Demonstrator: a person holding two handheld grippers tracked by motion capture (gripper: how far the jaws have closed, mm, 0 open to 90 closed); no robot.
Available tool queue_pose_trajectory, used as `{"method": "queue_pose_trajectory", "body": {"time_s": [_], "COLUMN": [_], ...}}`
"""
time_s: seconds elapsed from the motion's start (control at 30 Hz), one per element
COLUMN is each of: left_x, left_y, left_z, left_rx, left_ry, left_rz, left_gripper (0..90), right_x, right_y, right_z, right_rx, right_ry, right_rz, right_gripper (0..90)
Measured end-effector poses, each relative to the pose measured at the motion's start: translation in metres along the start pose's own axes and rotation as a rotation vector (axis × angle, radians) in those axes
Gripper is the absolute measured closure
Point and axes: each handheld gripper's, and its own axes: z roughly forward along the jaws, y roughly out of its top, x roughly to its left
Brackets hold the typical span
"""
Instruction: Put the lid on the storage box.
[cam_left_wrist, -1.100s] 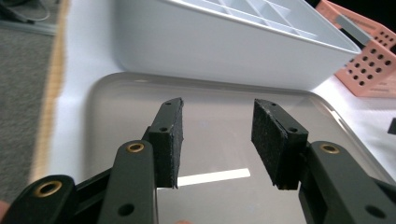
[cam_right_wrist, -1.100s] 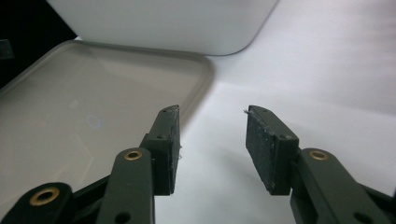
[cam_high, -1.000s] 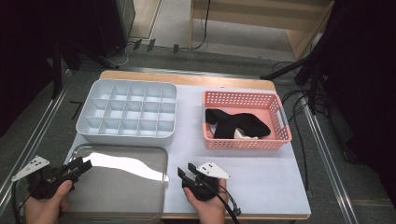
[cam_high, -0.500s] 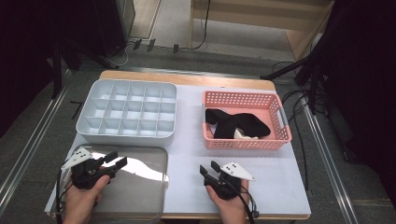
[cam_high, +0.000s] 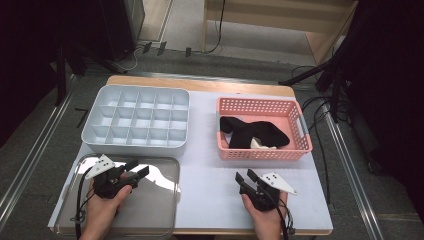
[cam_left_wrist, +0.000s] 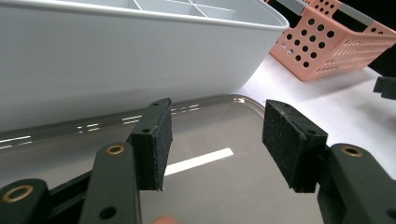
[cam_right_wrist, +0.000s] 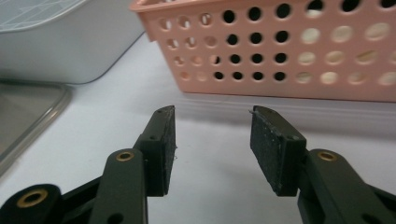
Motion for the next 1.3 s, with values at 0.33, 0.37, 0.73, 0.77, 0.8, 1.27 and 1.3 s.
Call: {"method": "queue_pose_trajectory", "body": {"time_s": [0.33, 0.37, 0.73, 0.77, 0.8, 1.27, 1.3], "left_x": [0.001, 0.001, -0.002, -0.002, -0.002, -0.005, -0.005], "left_y": [-0.002, -0.003, -0.003, -0.003, -0.003, -0.003, -0.003], "left_z": [-0.001, -0.001, -0.002, -0.001, -0.001, 0.0, 0.0], "left_rx": [0.01, 0.007, 0.018, 0.02, 0.022, 0.031, 0.03], "left_ry": [-0.014, -0.012, 0.005, 0.004, 0.003, 0.019, 0.021], "left_rz": [-0.007, -0.001, 0.014, 0.013, 0.014, 0.033, 0.033], "left_gripper": [40.6, 40.6, 36.7, 36.5, 36.4, 34.2, 34.2], "right_x": [-0.015, -0.016, -0.019, -0.018, -0.016, -0.009, -0.008], "right_y": [0.009, 0.01, 0.028, 0.031, 0.034, 0.065, 0.068], "right_z": [-0.004, -0.004, -0.002, -0.001, -0.001, 0.01, 0.011], "right_rx": [-0.03, -0.035, -0.072, -0.079, -0.082, -0.138, -0.135], "right_ry": [-0.04, -0.041, -0.064, -0.068, -0.07, -0.07, -0.075], "right_rz": [0.02, 0.011, 0.007, -0.002, -0.002, -0.04, -0.04], "right_gripper": [51.0, 51.0, 50.8, 50.8, 50.7, 51.7, 51.8]}}
